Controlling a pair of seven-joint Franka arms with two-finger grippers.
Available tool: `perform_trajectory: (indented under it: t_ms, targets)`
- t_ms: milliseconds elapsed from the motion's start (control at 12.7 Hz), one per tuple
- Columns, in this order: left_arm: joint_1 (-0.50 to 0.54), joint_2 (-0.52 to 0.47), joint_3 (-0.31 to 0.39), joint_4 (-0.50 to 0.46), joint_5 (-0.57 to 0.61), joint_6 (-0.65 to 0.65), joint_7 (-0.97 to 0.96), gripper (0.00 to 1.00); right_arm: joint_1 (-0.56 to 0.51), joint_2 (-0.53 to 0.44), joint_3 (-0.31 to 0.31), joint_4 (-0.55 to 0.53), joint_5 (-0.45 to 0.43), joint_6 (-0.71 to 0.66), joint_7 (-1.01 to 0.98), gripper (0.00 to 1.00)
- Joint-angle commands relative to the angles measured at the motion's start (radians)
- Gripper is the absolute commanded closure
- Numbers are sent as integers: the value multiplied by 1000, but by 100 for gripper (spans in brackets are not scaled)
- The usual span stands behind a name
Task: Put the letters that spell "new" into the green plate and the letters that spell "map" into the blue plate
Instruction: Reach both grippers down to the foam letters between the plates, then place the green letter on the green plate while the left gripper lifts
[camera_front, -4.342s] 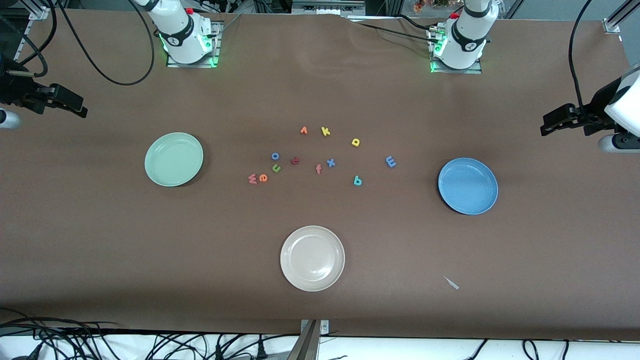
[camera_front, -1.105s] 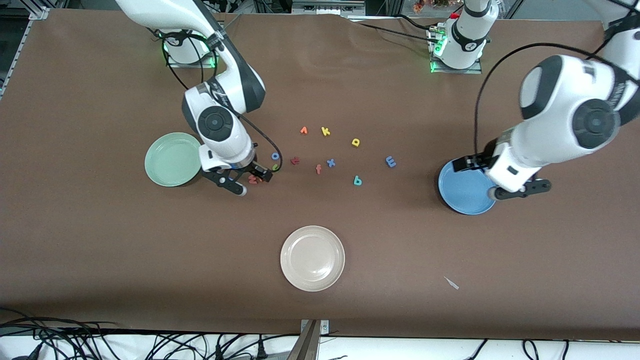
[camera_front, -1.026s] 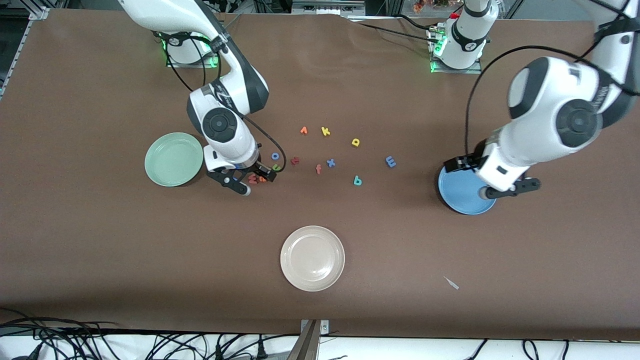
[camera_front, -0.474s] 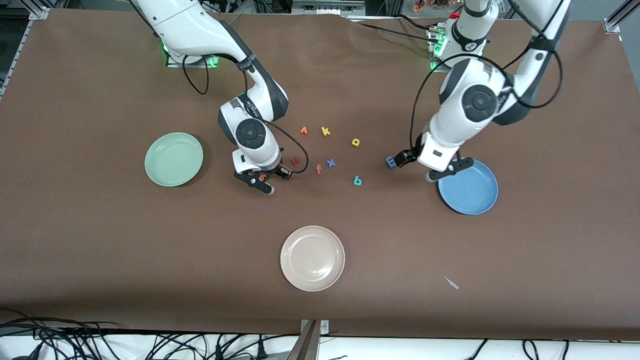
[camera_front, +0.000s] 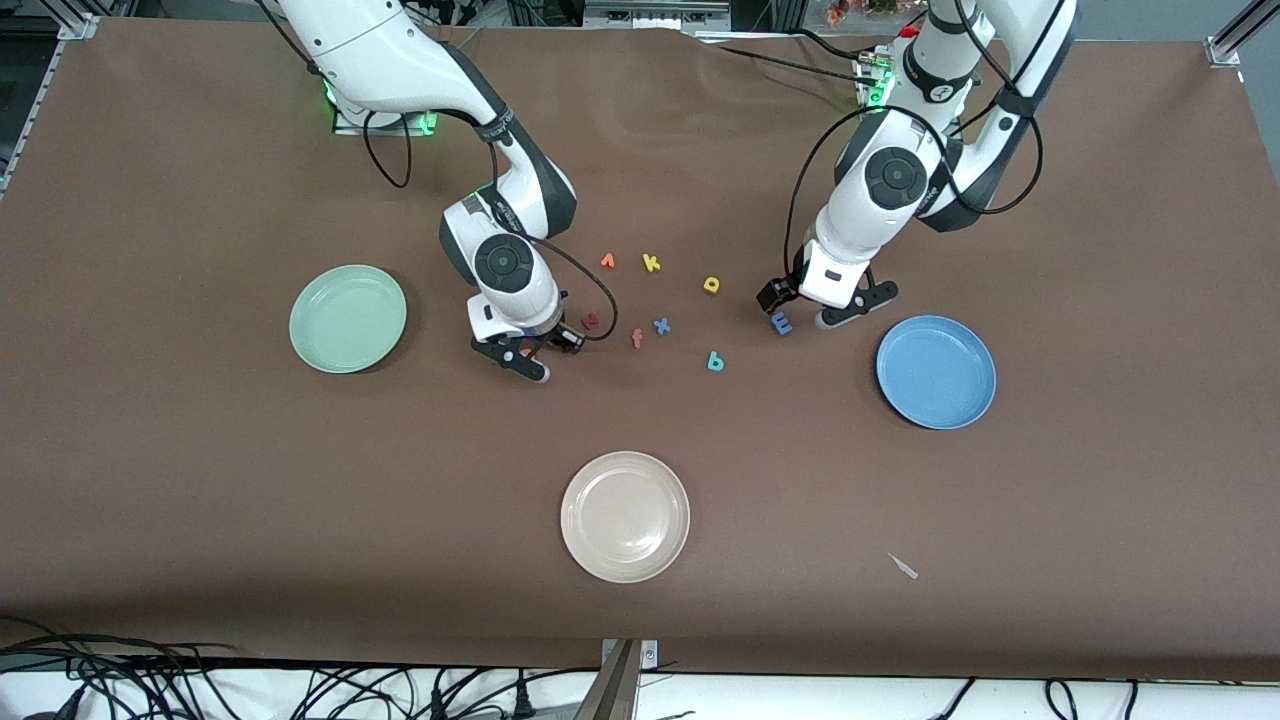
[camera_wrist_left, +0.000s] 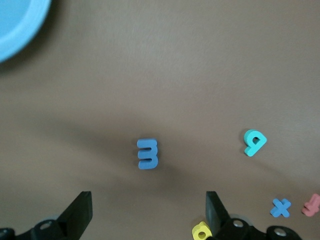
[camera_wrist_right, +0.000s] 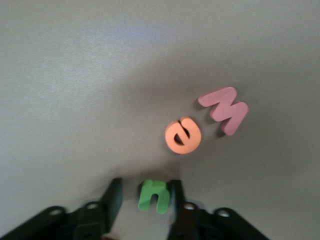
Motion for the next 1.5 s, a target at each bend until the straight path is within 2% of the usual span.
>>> perform_trajectory:
  t_ms: [0, 237, 474, 711, 789, 947, 1026, 1105, 1184, 1263, 1421]
  targets:
    - [-20, 71, 3, 11, 140, 54, -171, 0, 3, -32, -6, -33, 7, -12, -23, 98]
    - [-19, 164, 5, 66, 355, 54, -343, 0, 2, -138, -67, -20, 11, -206, -127, 97]
    - [-20, 227, 6, 106, 399, 54, -382, 0, 0, -219, -167, -54, 12, -327, -253, 95]
    - [-20, 252, 8, 115, 402, 54, -376, 7, -1, -299, -314, -218, 17, -309, -501, 95]
    - [-20, 257, 9, 120, 402, 54, -374, 10, -1, -325, -346, -290, 20, -252, -562, 95]
    - [-20, 257, 10, 120, 402, 51, -373, 17, -1, -339, -400, -440, 20, -56, -655, 92]
    - [-19, 258, 10, 120, 402, 49, -371, 21, -3, -336, -417, -471, 20, -10, -695, 84]
    - [-14, 258, 10, 120, 411, 49, -371, 22, -3, -338, -429, -476, 20, -9, -704, 72]
    - [-10, 263, 10, 120, 440, 48, -371, 24, -3, -341, -432, -475, 20, -21, -704, 46]
    - [-7, 266, 11, 120, 448, 44, -371, 27, -3, -347, -434, -468, 27, -37, -701, 31]
    - [-7, 266, 16, 120, 448, 44, -371, 33, -1, -364, -432, -420, 110, -118, -700, 30]
